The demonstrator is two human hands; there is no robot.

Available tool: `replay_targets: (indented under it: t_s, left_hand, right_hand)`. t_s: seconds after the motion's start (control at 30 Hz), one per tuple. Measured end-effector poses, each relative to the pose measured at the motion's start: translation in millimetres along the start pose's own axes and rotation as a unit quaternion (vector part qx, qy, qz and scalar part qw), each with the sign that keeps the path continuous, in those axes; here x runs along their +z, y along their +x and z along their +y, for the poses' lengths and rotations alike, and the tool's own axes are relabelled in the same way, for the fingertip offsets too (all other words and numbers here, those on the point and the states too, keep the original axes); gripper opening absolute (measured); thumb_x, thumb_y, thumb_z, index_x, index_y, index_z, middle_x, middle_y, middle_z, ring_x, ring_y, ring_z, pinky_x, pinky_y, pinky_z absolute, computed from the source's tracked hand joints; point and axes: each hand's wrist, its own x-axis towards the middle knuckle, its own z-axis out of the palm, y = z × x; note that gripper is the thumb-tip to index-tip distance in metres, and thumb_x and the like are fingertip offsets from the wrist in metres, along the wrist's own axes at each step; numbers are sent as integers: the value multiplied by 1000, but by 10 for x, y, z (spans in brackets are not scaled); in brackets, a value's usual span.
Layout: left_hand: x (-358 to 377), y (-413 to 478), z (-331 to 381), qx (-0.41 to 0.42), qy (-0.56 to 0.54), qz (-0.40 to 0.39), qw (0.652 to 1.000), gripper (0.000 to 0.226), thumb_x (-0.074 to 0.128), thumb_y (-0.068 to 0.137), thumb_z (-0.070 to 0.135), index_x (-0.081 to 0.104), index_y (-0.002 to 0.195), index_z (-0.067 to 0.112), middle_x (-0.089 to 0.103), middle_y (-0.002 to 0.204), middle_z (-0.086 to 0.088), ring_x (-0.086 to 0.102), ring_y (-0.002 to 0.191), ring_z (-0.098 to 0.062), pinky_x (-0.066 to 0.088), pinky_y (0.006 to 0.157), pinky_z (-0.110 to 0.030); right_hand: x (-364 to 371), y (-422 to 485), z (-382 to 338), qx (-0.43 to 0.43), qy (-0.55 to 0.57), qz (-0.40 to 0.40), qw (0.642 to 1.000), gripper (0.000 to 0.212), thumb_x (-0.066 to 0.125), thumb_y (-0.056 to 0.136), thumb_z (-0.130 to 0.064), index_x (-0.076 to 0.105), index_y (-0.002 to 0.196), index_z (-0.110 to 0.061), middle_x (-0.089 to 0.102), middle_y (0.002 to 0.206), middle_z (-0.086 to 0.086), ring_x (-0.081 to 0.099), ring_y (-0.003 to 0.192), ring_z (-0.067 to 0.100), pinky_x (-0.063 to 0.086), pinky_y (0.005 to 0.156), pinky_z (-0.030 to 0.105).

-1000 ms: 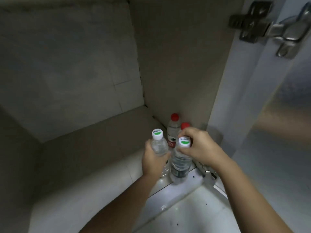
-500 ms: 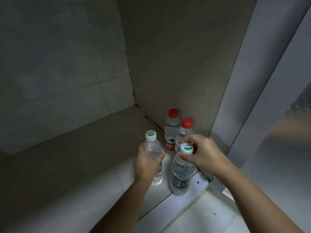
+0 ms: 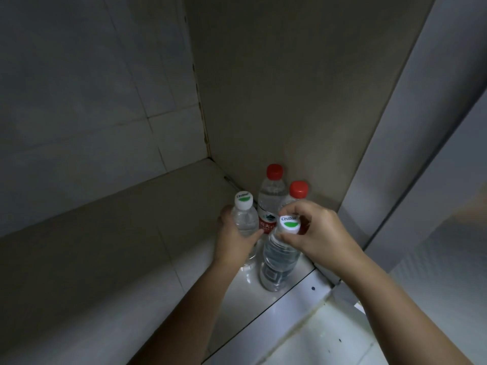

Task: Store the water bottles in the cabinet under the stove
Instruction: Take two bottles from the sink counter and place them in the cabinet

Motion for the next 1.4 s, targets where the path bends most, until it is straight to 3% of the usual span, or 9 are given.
replay_targets:
  t_s: [0.17, 0.27, 0.5, 0.73, 1.1, 1.17, 1.23, 1.3, 1.4]
  left_hand:
    - [-179, 2, -32, 22, -55, -77, 995, 53, 76, 66, 2, 50, 110, 16, 62, 104, -7, 62, 95, -20, 49, 78, -27]
    - [-220, -38, -14, 24, -80, -66, 994, 57, 73, 67, -6, 47, 103, 31, 61, 98, 6, 59, 91, -9, 47, 79, -23]
    - [-109, 78, 132, 32, -90, -36, 995, 52, 73, 67, -6, 49, 93, 32, 58, 85, 17, 55, 78, 4, 42, 63, -1]
    - [-31, 126, 200, 39, -89, -18, 995, 49, 74, 67, 0, 48, 77, 41, 56, 79, 19, 57, 78, -6, 40, 69, -19]
    - [-80, 56, 69, 71, -81, -54, 993, 59, 76, 65, 0, 52, 114, 23, 59, 107, 7, 57, 108, -14, 41, 82, -9]
    - [-124, -46, 19, 53, -53, -16, 997, 70, 77, 69, 9, 43, 130, 14, 48, 117, 8, 48, 112, -8, 35, 84, -4]
    - [-186, -168, -11, 34, -23, 40, 998, 77, 77, 71, 23, 36, 135, 14, 44, 128, 2, 42, 119, -10, 33, 91, -14]
    - [-248, -282, -12, 51, -37, 70, 996, 58, 76, 72, 24, 47, 122, 21, 52, 122, 0, 50, 113, -11, 36, 86, -10]
    - [-267, -420, 0, 57, -66, -3, 996, 47, 79, 68, 23, 50, 100, 41, 61, 102, 8, 59, 96, -6, 45, 79, -15]
  right_hand:
    - [46, 38, -43, -20, -9, -19, 1000, 29, 76, 67, -11, 64, 91, -20, 57, 86, -10, 51, 70, -9, 37, 63, 1]
    - [68, 43, -49, -32, -19, -20, 999, 29, 76, 67, -11, 64, 93, -18, 56, 88, -10, 47, 68, -11, 34, 64, -1]
    - [80, 12, -24, -40, -16, -8, 999, 30, 76, 67, -11, 63, 93, -18, 58, 89, -7, 48, 70, -10, 34, 65, 0]
    - [124, 10, -32, -31, -1, 3, 1000, 31, 75, 69, -13, 62, 96, -18, 55, 89, -8, 47, 72, -9, 35, 65, 1]
    - [135, 30, -21, -21, 29, 18, 999, 29, 72, 70, -3, 62, 93, -17, 53, 85, -18, 49, 76, -5, 34, 65, 1]
    - [159, 57, -31, -27, 15, 9, 1000, 28, 71, 71, -4, 62, 95, -15, 54, 88, -9, 50, 77, 4, 34, 65, 1]
    - [193, 86, -42, -33, 2, 1, 999, 29, 69, 72, -5, 60, 98, -14, 54, 94, -5, 50, 84, 10, 33, 68, 1]
    - [213, 116, -42, -38, 9, 2, 999, 29, 68, 73, -4, 60, 100, -13, 53, 96, -4, 50, 88, 10, 32, 69, -1]
    - [217, 157, -37, -40, 36, 9, 999, 31, 68, 73, -3, 60, 101, -12, 54, 97, -3, 50, 87, 10, 32, 69, -3]
